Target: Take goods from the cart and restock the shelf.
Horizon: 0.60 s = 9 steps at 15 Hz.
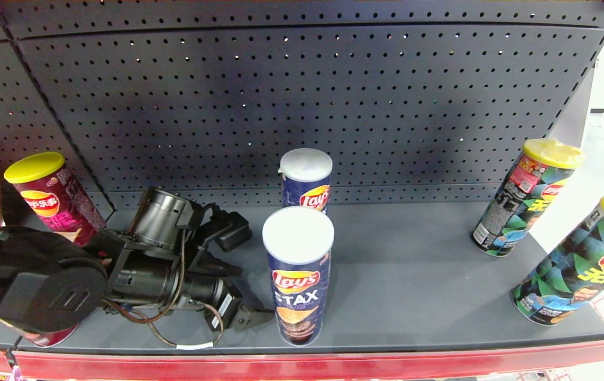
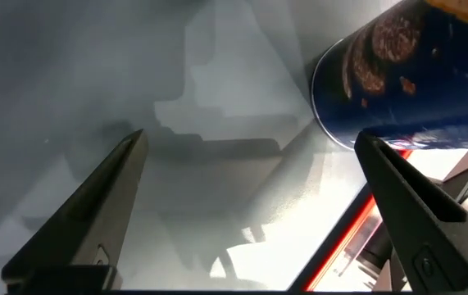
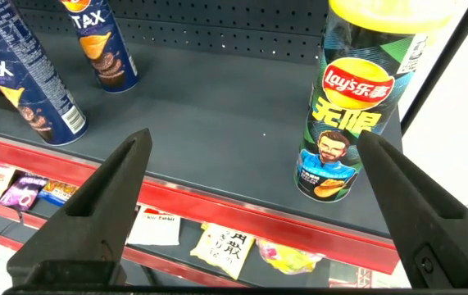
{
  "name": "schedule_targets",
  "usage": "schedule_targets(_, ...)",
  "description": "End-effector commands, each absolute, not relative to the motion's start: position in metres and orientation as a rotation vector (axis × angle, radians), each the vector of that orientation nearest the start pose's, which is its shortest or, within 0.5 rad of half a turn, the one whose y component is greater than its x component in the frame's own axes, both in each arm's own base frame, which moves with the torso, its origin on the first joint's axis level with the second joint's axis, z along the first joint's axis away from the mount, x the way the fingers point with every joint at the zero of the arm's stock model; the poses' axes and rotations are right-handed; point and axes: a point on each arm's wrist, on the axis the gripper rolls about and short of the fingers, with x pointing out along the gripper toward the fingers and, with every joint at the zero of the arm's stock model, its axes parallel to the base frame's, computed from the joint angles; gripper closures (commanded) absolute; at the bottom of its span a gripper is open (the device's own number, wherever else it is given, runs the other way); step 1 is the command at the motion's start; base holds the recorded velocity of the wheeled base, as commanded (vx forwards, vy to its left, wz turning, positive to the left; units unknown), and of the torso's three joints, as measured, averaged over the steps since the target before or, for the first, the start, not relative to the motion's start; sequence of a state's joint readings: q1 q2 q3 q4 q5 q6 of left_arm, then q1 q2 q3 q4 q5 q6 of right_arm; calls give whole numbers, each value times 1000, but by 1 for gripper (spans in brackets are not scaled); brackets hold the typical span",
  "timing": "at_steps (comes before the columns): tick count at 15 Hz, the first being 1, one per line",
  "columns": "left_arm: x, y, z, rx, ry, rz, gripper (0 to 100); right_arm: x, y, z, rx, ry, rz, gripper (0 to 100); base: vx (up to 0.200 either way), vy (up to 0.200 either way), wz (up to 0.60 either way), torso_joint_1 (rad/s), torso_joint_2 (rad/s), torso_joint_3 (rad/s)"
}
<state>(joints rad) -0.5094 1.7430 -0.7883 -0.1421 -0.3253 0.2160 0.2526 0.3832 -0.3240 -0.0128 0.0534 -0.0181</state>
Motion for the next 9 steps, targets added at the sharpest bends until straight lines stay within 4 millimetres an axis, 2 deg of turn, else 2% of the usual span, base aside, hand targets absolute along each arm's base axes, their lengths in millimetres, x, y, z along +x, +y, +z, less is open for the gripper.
schedule_targets(1, 243, -146, 123, 271, 743, -881, 0, 3, 2, 172, -23, 46, 307, 0, 0, 0, 0, 0, 0, 0)
schedule_targets(7, 240, -142, 126, 266, 736, -869, 0, 2, 2, 170, -23, 46, 307, 0, 0, 0, 0, 0, 0, 0)
schedule_targets(9, 223, -122, 141, 247, 692, -828, 0, 1, 1, 163, -27, 55, 307, 0, 0, 0, 0, 0, 0, 0)
